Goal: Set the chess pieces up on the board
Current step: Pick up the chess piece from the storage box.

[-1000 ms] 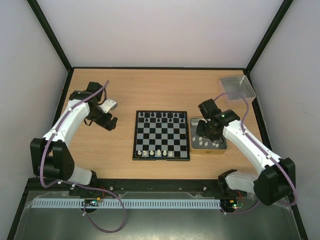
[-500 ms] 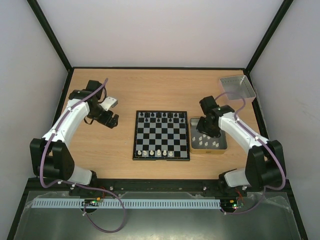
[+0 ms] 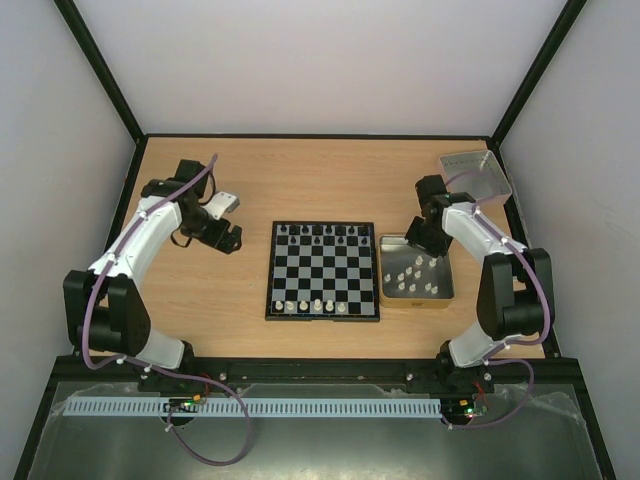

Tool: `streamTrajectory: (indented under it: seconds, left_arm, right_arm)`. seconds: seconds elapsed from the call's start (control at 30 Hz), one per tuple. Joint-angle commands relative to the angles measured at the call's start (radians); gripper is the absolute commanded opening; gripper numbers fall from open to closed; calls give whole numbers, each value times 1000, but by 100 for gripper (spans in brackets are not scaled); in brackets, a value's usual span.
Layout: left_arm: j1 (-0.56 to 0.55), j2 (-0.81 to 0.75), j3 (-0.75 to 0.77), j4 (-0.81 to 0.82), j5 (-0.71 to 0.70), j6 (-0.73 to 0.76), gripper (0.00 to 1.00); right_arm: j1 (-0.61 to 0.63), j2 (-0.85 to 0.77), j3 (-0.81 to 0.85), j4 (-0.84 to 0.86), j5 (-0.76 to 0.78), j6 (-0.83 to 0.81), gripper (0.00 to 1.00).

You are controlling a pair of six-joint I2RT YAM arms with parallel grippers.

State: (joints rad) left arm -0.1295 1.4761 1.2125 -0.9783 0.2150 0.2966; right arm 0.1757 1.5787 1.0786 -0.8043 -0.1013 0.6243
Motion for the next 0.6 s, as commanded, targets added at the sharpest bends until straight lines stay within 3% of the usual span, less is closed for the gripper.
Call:
streamTrajectory:
  seconds: [0.0,0.57]
  left_arm:
    - [-4,18,-2,-8,26,-12,97]
    - [-10,-1,-25,-11,23,-5,97]
  right_arm:
    - [-13,20,33,4,22,-30,33]
    - [-31,39,-53,51,6,-30,32]
